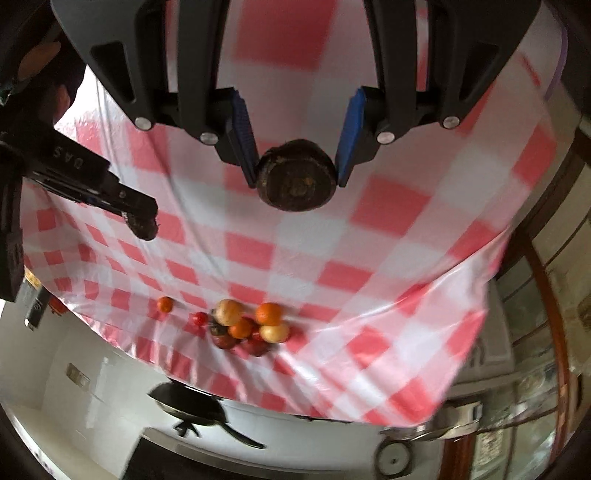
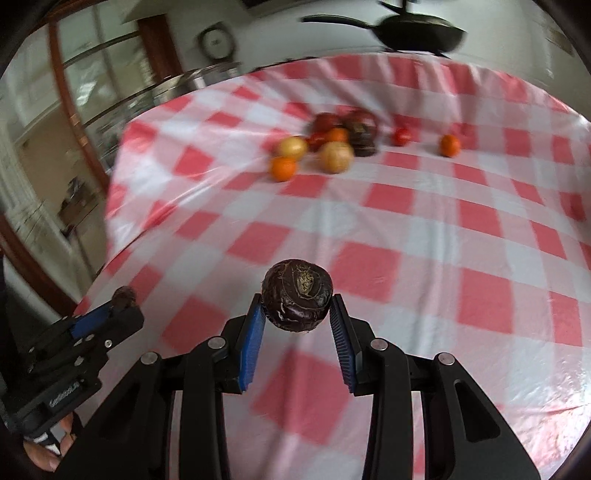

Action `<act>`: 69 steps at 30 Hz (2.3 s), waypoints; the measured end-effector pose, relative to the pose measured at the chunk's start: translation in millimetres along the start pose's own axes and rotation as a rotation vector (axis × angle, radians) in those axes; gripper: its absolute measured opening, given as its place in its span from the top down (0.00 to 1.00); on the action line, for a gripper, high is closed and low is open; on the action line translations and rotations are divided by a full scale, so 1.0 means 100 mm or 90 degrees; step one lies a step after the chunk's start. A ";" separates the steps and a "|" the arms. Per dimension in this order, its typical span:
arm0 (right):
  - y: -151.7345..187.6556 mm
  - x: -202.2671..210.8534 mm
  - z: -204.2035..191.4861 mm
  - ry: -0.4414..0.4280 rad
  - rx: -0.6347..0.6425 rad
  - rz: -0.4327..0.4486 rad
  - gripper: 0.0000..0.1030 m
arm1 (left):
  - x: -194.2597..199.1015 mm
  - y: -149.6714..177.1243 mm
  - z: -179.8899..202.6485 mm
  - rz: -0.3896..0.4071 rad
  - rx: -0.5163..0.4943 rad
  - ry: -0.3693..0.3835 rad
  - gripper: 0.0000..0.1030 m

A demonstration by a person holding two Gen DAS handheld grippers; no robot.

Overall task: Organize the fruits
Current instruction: 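Carry both mangosteens to the white box and open both grippers, then return both grippers from the box to the fruit on the table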

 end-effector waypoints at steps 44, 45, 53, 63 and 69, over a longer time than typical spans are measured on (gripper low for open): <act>2.61 -0.39 -3.50 -0.286 0.668 -0.224 0.64 | 1.17 2.49 -2.80 -0.092 0.384 -0.321 0.59; 2.64 -0.40 -3.49 -0.285 0.673 -0.224 0.64 | 1.15 2.48 -2.82 -0.091 0.386 -0.319 0.59; 2.65 -0.46 -3.43 -0.253 0.641 -0.243 0.35 | 1.11 2.44 -2.72 -0.097 0.371 -0.314 0.13; 2.49 -0.25 -3.24 -0.255 0.631 -0.217 0.30 | 1.13 2.44 -2.80 -0.090 0.400 -0.303 0.13; 2.25 0.01 -3.18 -0.278 0.624 -0.161 0.28 | 1.20 2.25 -2.75 -0.057 0.373 -0.322 0.13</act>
Point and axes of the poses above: each gripper's, at about its wrist camera, not at the fingertips, and x roughly against the way its jaws point, z to its right, y to its underside, the point moved 4 cm from there along -x, roughly the way its jaws point, and after that the axes turned 7 degrees about y, right-handed, at the moved point
